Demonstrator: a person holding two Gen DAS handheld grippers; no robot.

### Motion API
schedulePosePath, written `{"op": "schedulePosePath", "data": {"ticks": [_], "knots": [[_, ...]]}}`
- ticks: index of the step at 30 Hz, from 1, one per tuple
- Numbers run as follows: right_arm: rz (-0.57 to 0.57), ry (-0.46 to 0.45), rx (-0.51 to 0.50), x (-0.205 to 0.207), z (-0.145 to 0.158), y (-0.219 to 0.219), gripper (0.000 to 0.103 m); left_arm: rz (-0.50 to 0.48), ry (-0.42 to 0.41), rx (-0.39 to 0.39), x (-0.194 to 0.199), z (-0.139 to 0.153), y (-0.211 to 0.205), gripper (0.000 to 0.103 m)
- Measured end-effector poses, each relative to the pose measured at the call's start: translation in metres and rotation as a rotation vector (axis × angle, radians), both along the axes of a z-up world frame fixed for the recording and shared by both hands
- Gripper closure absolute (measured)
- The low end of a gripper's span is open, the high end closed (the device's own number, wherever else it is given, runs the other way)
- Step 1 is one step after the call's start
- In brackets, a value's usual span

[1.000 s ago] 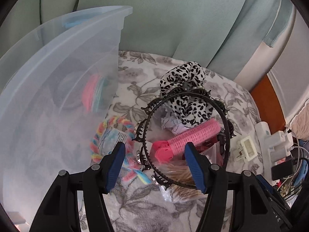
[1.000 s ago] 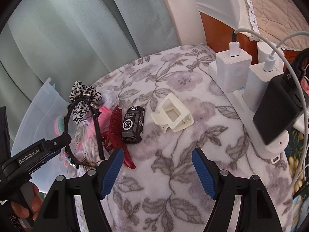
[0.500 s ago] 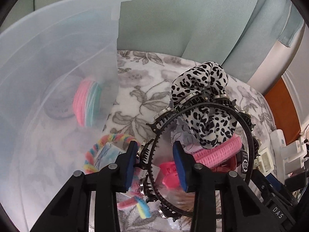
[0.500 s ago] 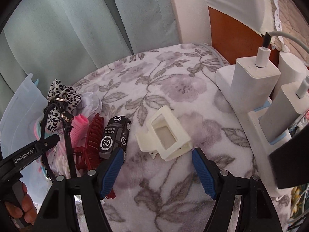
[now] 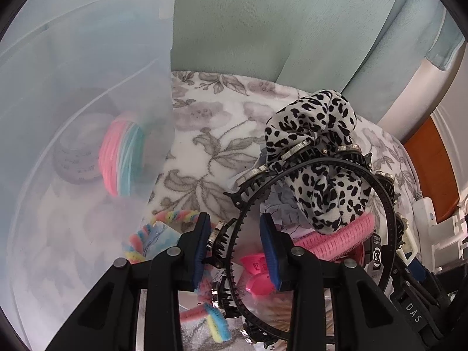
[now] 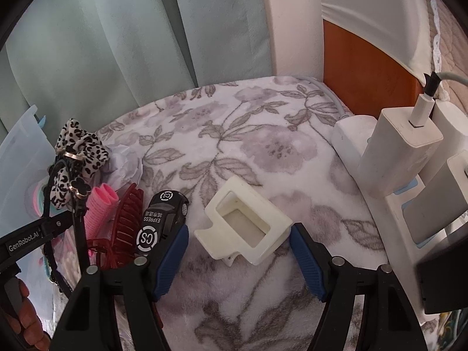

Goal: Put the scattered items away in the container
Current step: 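Grasp the black headband with the left tool while the right tool grasps the white clip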

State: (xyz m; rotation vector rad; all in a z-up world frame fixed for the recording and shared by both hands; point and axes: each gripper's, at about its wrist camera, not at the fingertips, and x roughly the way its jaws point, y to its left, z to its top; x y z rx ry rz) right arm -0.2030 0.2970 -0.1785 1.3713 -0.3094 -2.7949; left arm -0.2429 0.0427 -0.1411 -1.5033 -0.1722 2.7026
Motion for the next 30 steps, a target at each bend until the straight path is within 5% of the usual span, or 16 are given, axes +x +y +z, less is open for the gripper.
{"op": "schedulePosePath", "data": {"ticks": [2,5,30], "knots": [[-0.018,0.001,0.013,0.002,0.0,0.002,0.044,0.003,0.003,-0.004,0.002,0.001,0.0,0.078],[-0.028,-0.001,-0.011,0.004,0.0,0.007,0.044,0.008,0.009,-0.006,0.007,0.003,0.0,0.087],[-0.125,0.05,-0.172,0.075,0.039,0.008,0.044,-0.035,0.062,0.008,0.074,0.046,0.003,0.088]]}}
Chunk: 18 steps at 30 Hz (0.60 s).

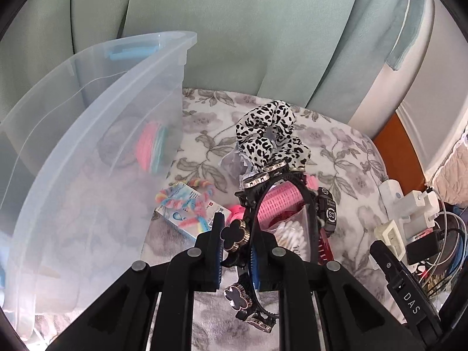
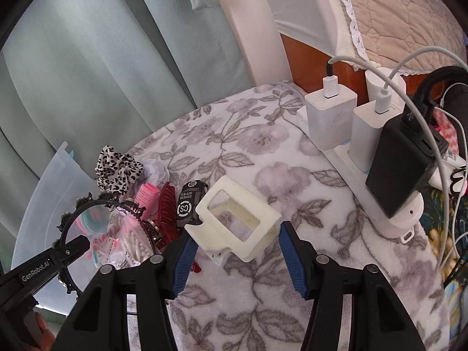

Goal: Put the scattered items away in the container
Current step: 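Grasp the black headband with the left tool while the right tool grasps the white clip, then lift headband and white clip over the container and release both inside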

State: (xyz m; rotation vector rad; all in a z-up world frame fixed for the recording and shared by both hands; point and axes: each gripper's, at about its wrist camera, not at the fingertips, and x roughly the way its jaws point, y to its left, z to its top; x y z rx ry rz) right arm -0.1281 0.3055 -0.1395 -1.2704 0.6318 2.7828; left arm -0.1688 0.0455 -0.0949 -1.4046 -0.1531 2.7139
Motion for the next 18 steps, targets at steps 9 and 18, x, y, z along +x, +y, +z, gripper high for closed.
{"op": "schedulePosePath", "data": {"ticks": [9,18], "knots": [[-0.006,0.048,-0.014,0.027,0.027,-0.001,0.044,-0.027,0.048,0.0,0.024,0.025,-0.004,0.089],[0.005,0.117,0.0,0.051,0.061,-0.007,0.044,-0.041,0.111,0.023,0.049,0.059,-0.012,0.092]]}}
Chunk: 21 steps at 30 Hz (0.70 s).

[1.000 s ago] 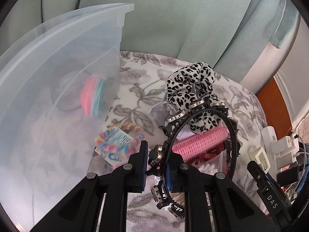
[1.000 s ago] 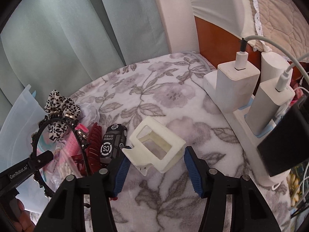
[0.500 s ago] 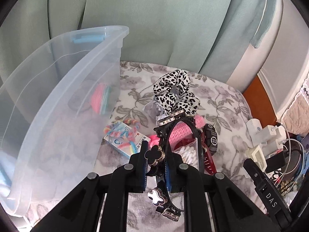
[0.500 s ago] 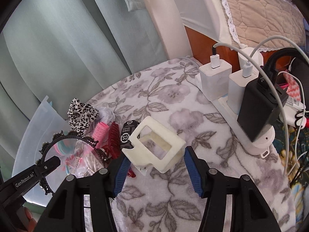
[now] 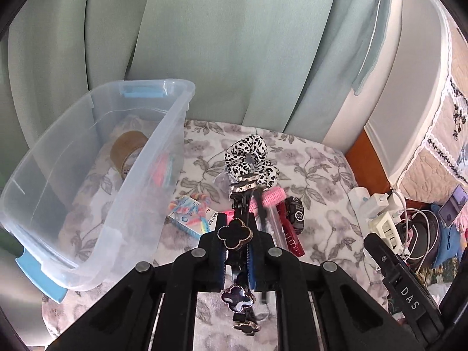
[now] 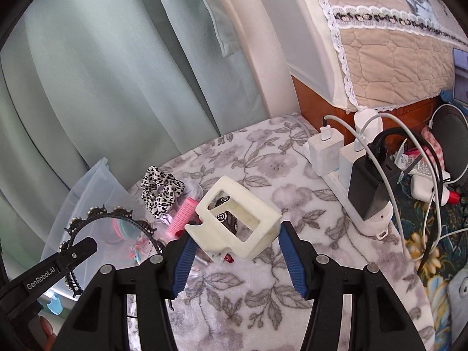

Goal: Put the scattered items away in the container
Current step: 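Lift headband and white clip over the container and release both inside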

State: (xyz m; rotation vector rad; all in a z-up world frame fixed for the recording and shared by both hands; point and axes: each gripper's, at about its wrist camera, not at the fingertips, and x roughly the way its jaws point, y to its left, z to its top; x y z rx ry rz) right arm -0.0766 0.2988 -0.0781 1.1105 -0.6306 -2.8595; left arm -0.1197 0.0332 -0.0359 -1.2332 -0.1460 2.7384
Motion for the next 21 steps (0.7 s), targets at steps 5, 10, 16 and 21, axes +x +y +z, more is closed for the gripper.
{"op": "schedulePosePath", "data": {"ticks": [5,10,16,21], "knots": [[0.01,0.036,0.015,0.011,0.021,-0.008,0.044,0.002,0.027,0.023,0.011,0.016,-0.011,0.093],[0.029,0.062,0.039,0.023,0.038,-0.021,0.044,0.006,0.046,0.053,0.022,0.027,-0.024,0.093],[0.05,0.098,0.066,0.034,0.057,-0.036,0.044,0.011,0.085,0.095,0.033,0.046,-0.039,0.093],[0.075,0.141,0.086,0.045,0.078,-0.05,0.044,0.01,0.15,0.125,0.045,0.071,-0.053,0.093]]}}
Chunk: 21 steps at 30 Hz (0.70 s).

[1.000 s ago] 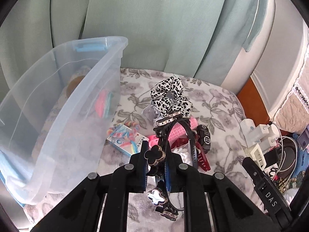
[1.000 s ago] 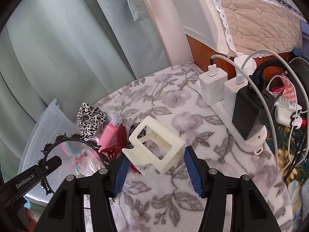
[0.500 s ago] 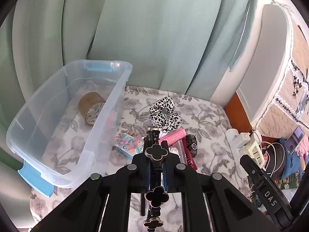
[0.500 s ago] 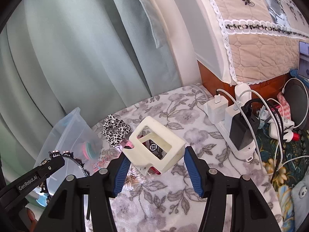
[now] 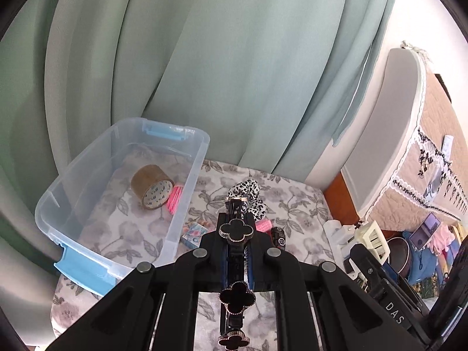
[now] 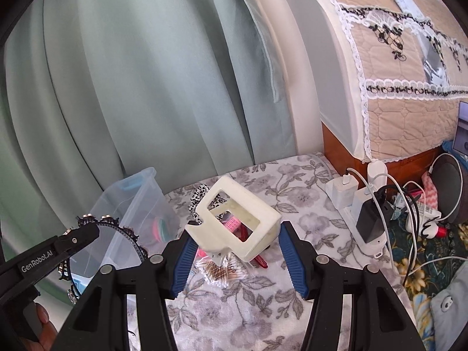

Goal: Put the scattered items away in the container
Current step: 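Lift headband and white clip over the container and release both inside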

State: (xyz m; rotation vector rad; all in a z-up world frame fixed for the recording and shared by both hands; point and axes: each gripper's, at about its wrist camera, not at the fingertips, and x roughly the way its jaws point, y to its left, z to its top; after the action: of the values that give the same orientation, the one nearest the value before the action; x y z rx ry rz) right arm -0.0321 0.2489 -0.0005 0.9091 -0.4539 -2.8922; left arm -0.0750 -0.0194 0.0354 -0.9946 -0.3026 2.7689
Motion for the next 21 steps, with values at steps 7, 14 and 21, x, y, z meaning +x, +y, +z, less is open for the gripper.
{"op": "schedulePosePath", "data": {"ticks": [7,14,21], "knots": [[0.045,0.093,0.015,0.016,0.039,-0.021,0.044,0.03,0.092,0.038,0.013,0.032,-0.024,0.093],[0.114,0.196,0.021,0.02,0.085,-0.049,0.044,0.111,0.185,0.111,0.013,0.069,-0.06,0.093],[0.161,0.308,-0.025,0.01,0.137,-0.078,0.044,0.213,0.258,0.182,0.013,0.097,-0.095,0.093]]}}
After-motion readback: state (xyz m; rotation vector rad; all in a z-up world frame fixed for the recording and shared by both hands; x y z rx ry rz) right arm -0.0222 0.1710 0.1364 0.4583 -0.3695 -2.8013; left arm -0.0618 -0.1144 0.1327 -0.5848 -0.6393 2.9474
